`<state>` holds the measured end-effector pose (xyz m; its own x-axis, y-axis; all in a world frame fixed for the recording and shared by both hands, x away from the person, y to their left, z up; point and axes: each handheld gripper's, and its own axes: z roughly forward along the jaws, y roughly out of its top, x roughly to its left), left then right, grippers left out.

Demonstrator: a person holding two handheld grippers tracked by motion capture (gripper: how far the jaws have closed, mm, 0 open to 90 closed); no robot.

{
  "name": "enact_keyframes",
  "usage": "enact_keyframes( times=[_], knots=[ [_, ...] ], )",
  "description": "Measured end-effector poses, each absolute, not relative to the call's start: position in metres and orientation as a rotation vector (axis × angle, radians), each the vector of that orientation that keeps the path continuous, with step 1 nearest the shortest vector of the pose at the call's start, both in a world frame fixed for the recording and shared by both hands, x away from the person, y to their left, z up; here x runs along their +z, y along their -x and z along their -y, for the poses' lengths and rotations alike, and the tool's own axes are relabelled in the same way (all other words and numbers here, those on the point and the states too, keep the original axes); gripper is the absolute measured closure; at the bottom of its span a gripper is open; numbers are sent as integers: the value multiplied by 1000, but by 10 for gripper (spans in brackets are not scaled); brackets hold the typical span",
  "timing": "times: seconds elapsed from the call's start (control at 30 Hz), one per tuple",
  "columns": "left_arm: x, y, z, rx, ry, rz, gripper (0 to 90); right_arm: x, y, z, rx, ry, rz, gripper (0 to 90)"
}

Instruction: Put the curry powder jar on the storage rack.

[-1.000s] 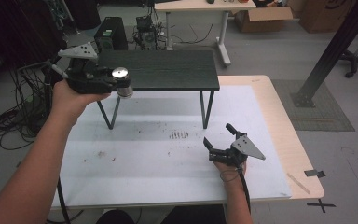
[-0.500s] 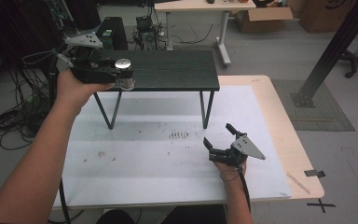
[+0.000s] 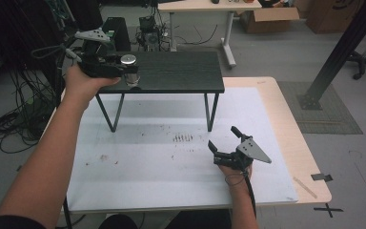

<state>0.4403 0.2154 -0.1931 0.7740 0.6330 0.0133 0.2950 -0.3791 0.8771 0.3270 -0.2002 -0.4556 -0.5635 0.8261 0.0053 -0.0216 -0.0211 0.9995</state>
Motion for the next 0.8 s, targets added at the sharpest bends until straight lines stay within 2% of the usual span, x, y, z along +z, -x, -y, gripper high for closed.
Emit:
enact_keyframes(
  times=[0.8],
  knots=[
    [-207, -458, -217, 429, -1988, -743, 491, -456, -327, 200, 1658, -857, -1607, 0]
  ],
)
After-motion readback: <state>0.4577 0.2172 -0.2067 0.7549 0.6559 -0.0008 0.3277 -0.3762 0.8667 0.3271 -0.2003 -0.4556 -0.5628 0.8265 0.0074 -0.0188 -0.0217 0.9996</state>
